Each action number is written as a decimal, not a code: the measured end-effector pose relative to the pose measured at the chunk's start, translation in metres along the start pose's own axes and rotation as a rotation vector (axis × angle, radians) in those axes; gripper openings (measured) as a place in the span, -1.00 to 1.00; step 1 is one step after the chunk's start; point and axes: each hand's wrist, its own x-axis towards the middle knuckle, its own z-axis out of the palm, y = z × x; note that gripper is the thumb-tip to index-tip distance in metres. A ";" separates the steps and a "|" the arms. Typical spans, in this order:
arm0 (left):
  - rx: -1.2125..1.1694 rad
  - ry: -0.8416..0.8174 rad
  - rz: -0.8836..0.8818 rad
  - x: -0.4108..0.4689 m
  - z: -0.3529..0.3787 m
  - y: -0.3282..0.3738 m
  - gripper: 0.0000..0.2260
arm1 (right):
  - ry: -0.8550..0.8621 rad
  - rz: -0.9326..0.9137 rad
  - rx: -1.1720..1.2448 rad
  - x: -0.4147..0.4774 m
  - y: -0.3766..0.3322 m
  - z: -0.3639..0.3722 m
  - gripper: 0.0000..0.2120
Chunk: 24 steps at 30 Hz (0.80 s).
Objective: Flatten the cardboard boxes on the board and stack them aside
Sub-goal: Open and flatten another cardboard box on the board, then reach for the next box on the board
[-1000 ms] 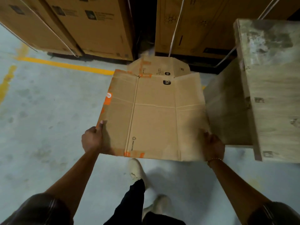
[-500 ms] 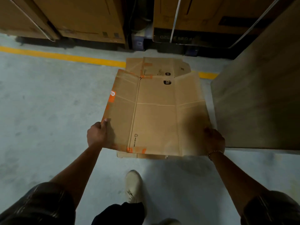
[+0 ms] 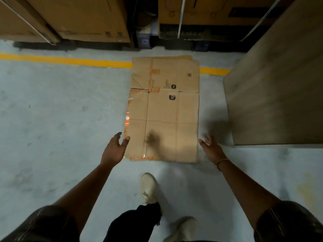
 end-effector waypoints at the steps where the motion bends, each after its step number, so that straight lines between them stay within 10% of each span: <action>1: 0.030 -0.002 0.055 -0.016 -0.011 0.013 -0.40 | -0.002 -0.016 0.010 -0.020 -0.010 -0.008 -0.33; 16: 0.156 -0.036 0.527 -0.218 -0.184 0.241 -0.39 | 0.176 -0.141 0.294 -0.321 -0.146 -0.182 -0.42; 21: 0.168 -0.057 0.666 -0.255 -0.193 0.318 -0.41 | 0.324 -0.196 0.337 -0.373 -0.138 -0.247 0.06; 24: 0.174 -0.077 0.748 -0.277 -0.175 0.369 -0.45 | 0.370 -0.181 0.423 -0.400 -0.121 -0.285 -0.38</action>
